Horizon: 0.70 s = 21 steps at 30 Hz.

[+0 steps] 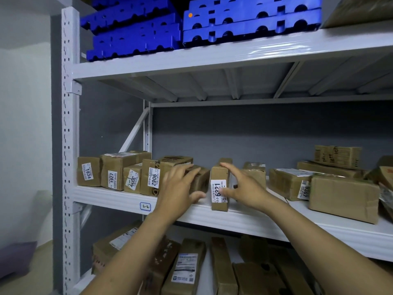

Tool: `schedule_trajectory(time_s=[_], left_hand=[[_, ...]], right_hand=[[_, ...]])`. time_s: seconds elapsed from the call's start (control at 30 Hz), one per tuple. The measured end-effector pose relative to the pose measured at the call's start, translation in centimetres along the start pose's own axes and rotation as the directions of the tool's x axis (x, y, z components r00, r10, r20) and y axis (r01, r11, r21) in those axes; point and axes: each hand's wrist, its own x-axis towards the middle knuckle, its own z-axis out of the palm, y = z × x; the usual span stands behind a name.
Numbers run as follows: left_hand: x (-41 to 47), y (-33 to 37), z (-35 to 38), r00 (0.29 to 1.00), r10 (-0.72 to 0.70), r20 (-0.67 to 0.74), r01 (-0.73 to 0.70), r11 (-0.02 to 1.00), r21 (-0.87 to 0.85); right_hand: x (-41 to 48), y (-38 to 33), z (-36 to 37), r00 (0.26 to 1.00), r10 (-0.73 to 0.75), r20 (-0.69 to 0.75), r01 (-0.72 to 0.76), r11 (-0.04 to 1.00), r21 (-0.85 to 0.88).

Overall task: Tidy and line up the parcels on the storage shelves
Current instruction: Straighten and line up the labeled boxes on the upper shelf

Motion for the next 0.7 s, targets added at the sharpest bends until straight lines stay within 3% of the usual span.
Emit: schedule_trajectory(time_s=[0.13,0.23,0.4,0.7], left_hand=[[1.1,-2.0,0.1,0.989,-0.026,0.146,-0.006,0.977,0.214],[1.8,-3.5,0.4,0.978,-0.079,0.193,0.026,0.964,0.264],[2.3,-4.9,0.6,0.972,-0.102,0.213,0.050,0.970,0.238],[3.1,-3.9,0.5,0.971,-0.012,0.237,-0.022,0.990,0.142]], right_hand=[[1.1,0.6,1.5,0.999,0.043,0.025,-0.045,0.995,0.092],[1.9,0.5,2.6,1.000,0.004,-0.009,-0.003,0.997,0.074],[2.9,0.2,3.6,0.999,-0.019,-0.038,0.022,0.996,0.087],[3.0,-0.4,4.0,0.997,-0.046,-0.067,0.040,0.995,-0.090]])
